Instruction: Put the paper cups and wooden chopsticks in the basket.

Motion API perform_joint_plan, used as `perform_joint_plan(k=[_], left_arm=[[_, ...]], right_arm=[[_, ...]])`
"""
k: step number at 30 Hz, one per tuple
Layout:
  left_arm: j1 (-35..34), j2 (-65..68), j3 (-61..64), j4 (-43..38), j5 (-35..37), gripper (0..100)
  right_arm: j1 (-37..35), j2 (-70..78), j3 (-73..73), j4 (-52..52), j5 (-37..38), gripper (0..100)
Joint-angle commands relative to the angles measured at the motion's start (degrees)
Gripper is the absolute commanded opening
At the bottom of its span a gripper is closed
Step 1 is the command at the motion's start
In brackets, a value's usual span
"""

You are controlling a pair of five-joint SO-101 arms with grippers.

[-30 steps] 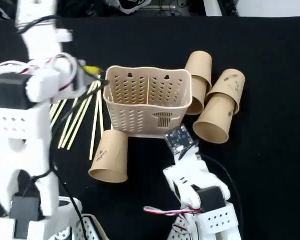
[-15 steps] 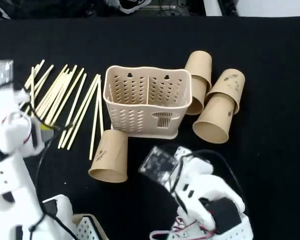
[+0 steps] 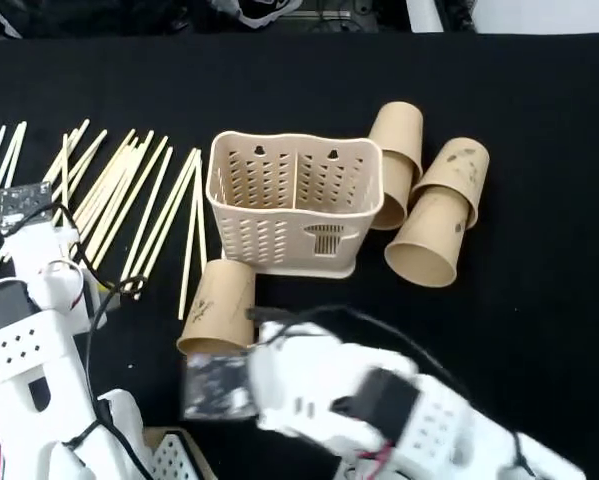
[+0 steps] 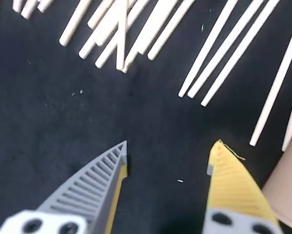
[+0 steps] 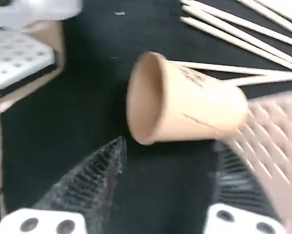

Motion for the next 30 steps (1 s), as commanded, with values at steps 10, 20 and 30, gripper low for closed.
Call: perform_joint_plan(k=[10, 20, 30], left_arm=[[-0.75, -0.97, 1.01, 0.00, 0.70, 26], [-0.75, -0.44, 1.36, -0.09, 0.53, 26], [-0.75, -0.97, 5.49, -4.57, 0.35, 26]], right_arm=[[5.54, 14.37, 8.57, -29.10, 2.99, 34.6], [10.81, 10.51, 22.29, -46.24, 5.98, 13.1], [13.19, -15.52, 25.80, -39.74, 5.63, 1.2]])
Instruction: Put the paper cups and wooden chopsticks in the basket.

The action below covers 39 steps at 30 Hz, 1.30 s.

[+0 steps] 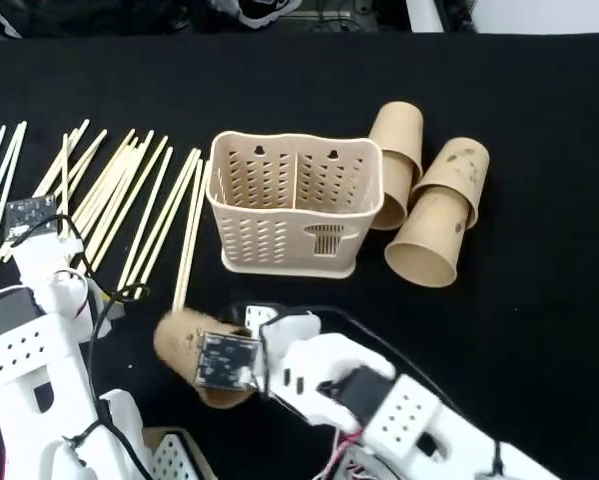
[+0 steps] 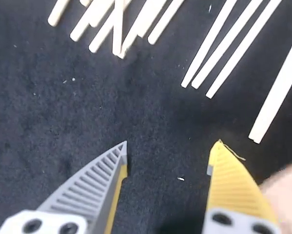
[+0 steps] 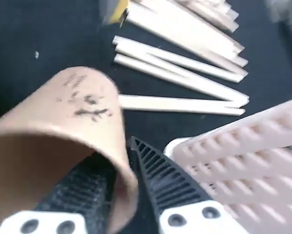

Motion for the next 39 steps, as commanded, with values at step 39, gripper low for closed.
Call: perform_joint_plan(k=[39], left_arm=[[8.31, -0.88, 19.65, -26.46, 5.01, 26]], right_arm=[[36.40, 45.93, -111.43, 72.09, -5.45, 1.1]])
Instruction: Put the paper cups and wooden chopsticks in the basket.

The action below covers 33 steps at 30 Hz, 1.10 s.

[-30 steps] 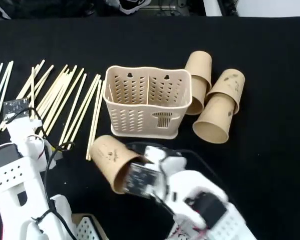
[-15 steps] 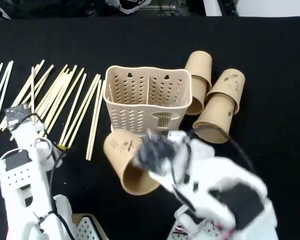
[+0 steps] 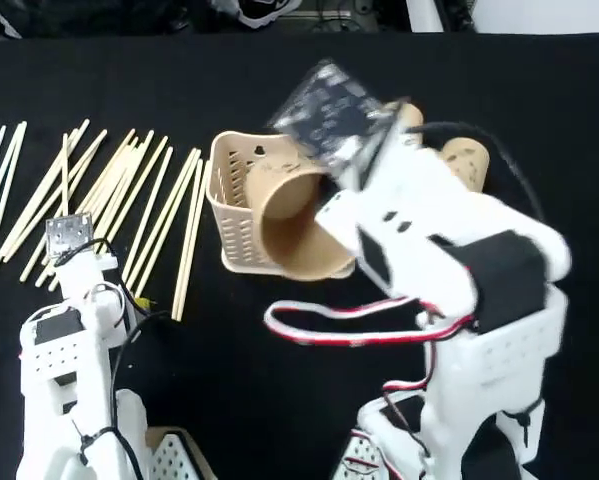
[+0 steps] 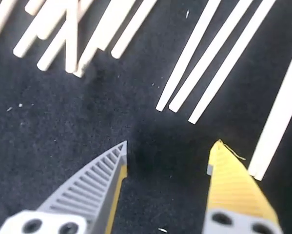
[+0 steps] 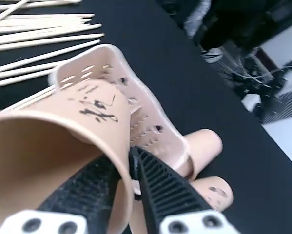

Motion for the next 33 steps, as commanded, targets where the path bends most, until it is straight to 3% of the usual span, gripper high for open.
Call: perform_joint_plan(k=[1, 12, 18, 20, 26, 33], left_arm=[[0.66, -0.88, -0.31, -0.70, -0.79, 26], [0.57, -0.88, -0.22, -0.62, -0.88, 26], [0.57, -0.88, -0.22, -0.62, -0.97, 26], [0.57, -0.88, -0.22, -0.62, -0.97, 26], [0.22, -0.88, -0.22, -0.62, -0.97, 26], [0.31, -0.88, -0.13, -0.62, -0.97, 26]], right_arm=[[4.75, 0.66, -3.91, 1.93, -0.09, 1.1], [15.74, 13.49, -4.35, 0.79, 0.00, 1.1], [15.74, 17.36, -6.29, 1.14, -0.35, 1.6], [14.24, 17.54, -6.37, 1.23, -0.35, 5.8], [12.48, 17.63, -7.60, 0.88, 0.00, 37.1], [4.75, 17.98, -10.59, 0.88, -0.44, 38.5]])
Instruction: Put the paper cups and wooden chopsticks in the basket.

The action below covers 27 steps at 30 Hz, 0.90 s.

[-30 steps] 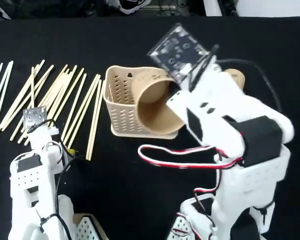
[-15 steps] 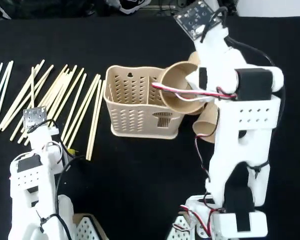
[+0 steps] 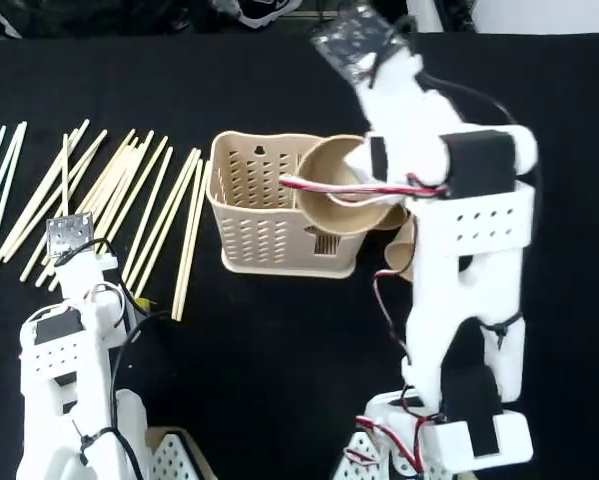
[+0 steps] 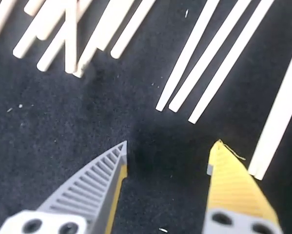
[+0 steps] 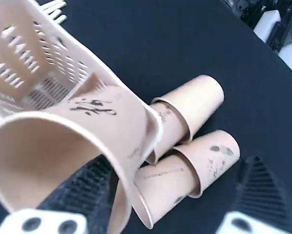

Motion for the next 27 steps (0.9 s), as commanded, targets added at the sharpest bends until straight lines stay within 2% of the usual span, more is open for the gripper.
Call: perform_joint_plan(k=[1, 6, 20, 24, 27], left_arm=[[0.31, -0.88, -0.13, -0.62, -0.79, 26], [0.31, -0.88, -0.13, -0.62, -0.79, 26], [0.31, -0.88, -0.13, -0.53, -0.79, 26], [0.31, -0.88, -0.13, -0.53, -0.79, 26], [0.48, -0.88, -0.13, -0.53, -0.79, 26]], right_arm=[[-4.48, 0.13, -5.93, 0.79, -0.62, 38.4], [-4.84, 0.22, -8.40, -3.96, -2.90, 38.4], [5.19, -0.31, -4.79, -4.04, -2.64, 38.4], [10.73, -0.40, -4.88, 2.20, 6.51, 37.8], [16.53, -3.56, -0.40, 2.02, 13.54, 32.3]])
